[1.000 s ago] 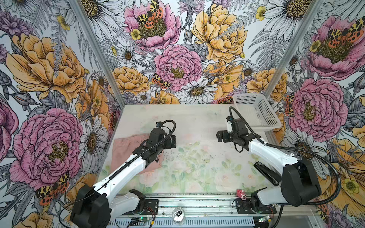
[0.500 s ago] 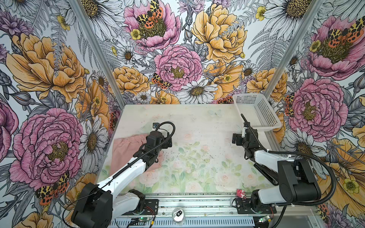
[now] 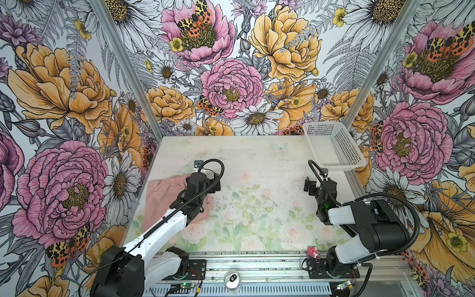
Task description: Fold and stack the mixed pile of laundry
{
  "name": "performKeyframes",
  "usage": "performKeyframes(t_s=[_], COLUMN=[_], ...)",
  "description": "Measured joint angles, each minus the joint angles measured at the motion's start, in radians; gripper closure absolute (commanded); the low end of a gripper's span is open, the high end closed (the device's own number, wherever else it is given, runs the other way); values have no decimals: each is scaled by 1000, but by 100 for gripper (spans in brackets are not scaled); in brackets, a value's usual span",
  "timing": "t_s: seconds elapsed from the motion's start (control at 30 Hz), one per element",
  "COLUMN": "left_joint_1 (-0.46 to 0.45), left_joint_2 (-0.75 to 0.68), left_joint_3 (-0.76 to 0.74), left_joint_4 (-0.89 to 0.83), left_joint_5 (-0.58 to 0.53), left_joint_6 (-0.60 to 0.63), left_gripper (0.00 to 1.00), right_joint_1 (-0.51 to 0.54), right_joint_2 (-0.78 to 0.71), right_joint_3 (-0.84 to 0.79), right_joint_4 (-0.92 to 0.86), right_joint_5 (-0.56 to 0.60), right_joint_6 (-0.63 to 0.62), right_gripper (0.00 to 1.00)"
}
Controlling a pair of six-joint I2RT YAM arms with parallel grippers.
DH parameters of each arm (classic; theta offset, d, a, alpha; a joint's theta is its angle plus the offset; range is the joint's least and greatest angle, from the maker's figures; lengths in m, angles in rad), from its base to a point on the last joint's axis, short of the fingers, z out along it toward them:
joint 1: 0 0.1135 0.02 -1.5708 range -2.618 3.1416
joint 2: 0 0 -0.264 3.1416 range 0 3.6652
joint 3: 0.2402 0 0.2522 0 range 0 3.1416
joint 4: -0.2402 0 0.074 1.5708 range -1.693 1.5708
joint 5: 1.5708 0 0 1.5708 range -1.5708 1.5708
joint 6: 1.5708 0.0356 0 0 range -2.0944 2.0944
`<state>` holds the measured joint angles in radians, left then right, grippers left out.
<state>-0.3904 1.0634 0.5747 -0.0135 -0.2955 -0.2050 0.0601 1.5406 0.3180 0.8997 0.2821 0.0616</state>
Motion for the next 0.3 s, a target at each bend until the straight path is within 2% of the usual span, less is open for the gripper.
performKeyframes(t_s=[0.3], left_joint_1=[36], left_joint_2=[-82], left_joint_3=[-23], left_joint_4=[-23], left_joint_5=[0], left_joint_6=[4], left_gripper=[1], right_joint_1=[7], right_joint_2=[0], right_joint_3=[5], right_joint_4=[71], right_joint_5=[41], right_joint_6=[-3], right_gripper=[0])
